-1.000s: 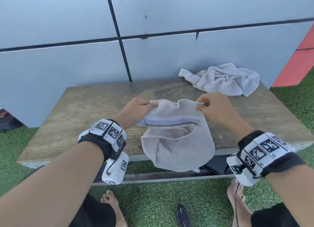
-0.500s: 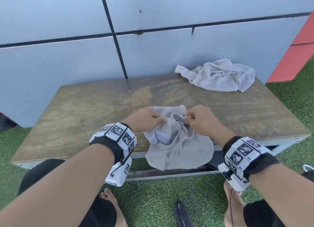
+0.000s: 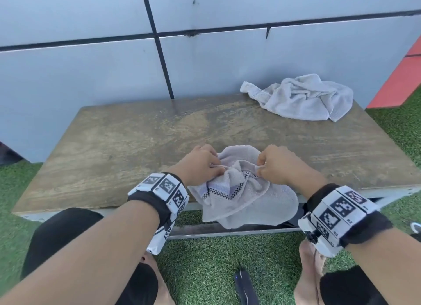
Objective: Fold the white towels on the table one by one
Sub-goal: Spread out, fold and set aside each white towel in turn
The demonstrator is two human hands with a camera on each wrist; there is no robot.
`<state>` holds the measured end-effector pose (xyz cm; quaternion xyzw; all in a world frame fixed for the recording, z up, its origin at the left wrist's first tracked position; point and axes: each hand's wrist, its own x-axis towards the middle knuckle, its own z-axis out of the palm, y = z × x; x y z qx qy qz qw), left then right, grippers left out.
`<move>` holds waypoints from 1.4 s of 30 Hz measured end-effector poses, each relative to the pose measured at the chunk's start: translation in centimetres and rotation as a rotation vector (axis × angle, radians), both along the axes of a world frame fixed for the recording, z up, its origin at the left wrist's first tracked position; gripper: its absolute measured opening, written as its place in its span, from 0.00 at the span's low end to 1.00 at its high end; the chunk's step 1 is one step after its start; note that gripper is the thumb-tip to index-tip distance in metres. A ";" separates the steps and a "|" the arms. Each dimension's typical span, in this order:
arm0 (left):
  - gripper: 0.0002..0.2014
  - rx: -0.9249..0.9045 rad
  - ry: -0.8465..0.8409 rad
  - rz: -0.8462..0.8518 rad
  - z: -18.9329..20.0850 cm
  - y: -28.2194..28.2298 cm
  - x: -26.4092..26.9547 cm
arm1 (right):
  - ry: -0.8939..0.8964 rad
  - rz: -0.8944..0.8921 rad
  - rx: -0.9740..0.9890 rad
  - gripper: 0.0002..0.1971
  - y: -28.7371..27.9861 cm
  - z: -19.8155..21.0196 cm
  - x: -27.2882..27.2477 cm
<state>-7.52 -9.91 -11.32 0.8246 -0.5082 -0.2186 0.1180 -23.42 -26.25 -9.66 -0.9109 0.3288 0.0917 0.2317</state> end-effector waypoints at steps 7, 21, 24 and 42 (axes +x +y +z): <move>0.15 -0.082 0.154 -0.003 -0.5 -0.4 0.4 | -0.463 0.060 0.056 0.19 0.1 -2.5 0.9; 0.23 -0.773 0.138 0.625 -0.3 -0.3 5.4 | -0.854 0.033 -0.027 0.02 -1.9 0.8 8.9; 0.19 -0.555 0.098 0.577 -0.9 0.2 7.0 | -0.604 0.049 0.006 0.08 -3.0 0.5 9.5; 0.23 -0.422 -0.090 0.308 7.0 -6.3 16.7 | -0.654 0.110 -0.049 0.24 -5.9 4.1 18.9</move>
